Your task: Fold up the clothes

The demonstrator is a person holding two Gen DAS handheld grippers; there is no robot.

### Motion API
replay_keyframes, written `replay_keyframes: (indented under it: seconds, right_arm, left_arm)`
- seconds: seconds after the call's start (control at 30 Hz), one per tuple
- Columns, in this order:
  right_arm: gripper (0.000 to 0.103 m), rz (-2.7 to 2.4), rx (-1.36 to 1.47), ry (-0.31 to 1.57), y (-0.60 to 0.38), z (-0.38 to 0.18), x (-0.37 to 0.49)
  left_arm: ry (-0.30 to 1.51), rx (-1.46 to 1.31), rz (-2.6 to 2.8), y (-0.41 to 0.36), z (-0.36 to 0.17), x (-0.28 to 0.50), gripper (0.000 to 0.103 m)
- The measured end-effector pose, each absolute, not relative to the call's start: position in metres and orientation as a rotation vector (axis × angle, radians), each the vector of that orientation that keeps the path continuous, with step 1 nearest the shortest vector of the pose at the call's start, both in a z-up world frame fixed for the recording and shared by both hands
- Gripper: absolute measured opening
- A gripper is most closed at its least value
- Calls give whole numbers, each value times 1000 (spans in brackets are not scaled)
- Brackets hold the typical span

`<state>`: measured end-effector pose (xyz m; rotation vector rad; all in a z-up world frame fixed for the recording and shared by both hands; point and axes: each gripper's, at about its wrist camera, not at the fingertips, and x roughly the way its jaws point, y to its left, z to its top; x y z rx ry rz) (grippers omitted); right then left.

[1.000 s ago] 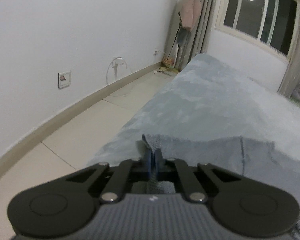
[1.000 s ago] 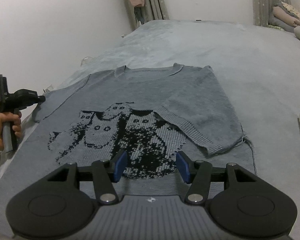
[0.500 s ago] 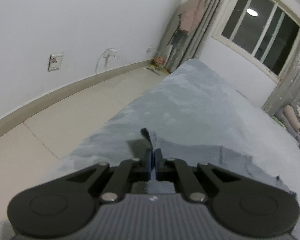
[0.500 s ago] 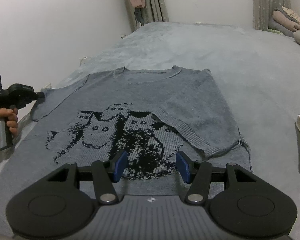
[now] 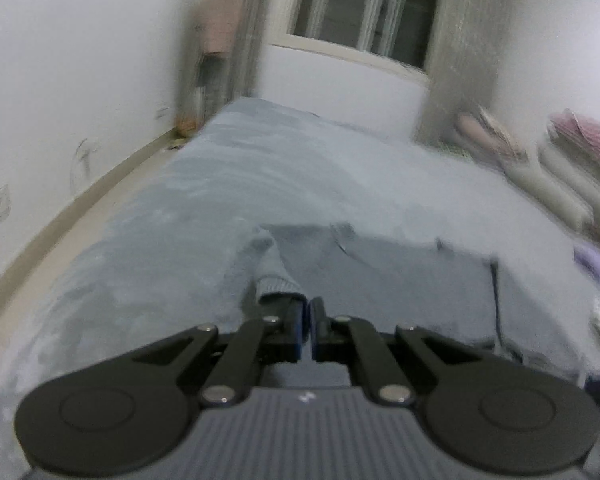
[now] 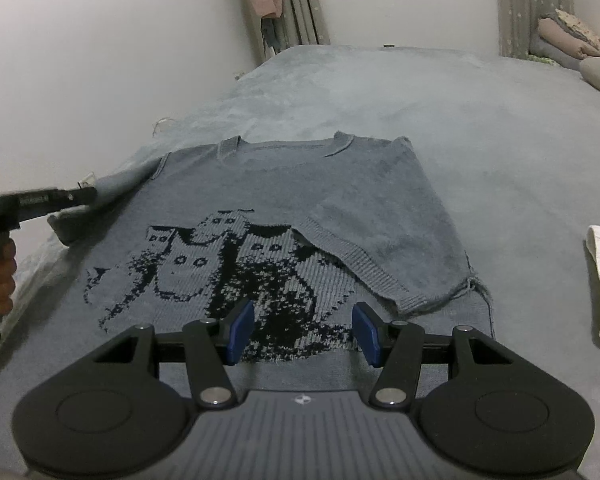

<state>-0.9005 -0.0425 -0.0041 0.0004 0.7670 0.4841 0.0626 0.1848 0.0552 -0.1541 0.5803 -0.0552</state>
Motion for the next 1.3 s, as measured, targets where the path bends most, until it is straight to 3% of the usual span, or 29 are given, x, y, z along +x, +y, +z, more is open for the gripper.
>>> replay_keyframes:
  seconds: [0.1, 0.2, 0.3, 0.47, 0.63, 1.0, 1.1, 1.17, 1.23, 1.3]
  right_arm:
    - [53, 492, 1, 758, -43, -3, -901]
    - [54, 506, 30, 766, -44, -5, -900]
    - [54, 575, 122, 801, -41, -8, -896]
    - [54, 703, 232, 803, -9, -6, -886]
    - [54, 760, 303, 832, 46, -8, -856]
    - [53, 713, 307, 926, 142, -38, -800]
    - [47, 732, 245, 907, 150, -35, -803]
    - [23, 744, 227, 908, 154, -32, -801]
    - [10, 772, 224, 915, 158, -31, -800]
    - [9, 790, 208, 922, 163, -30, -799]
  left_arm:
    - [582, -219, -126, 182, 61, 58, 8]
    - [540, -282, -122, 196, 74, 47, 22]
    - [538, -379, -51, 219, 79, 38, 26]
    - [622, -595, 91, 254, 60, 32, 27]
    - [595, -740, 82, 270, 50, 32, 27]
    - [640, -691, 78, 267, 36, 41, 27]
    - [640, -694, 76, 268, 36, 41, 27]
    - [650, -680, 82, 265, 36, 41, 27]
    - [657, -666, 81, 262, 37, 41, 27]
    - [665, -656, 80, 260, 38, 41, 27]
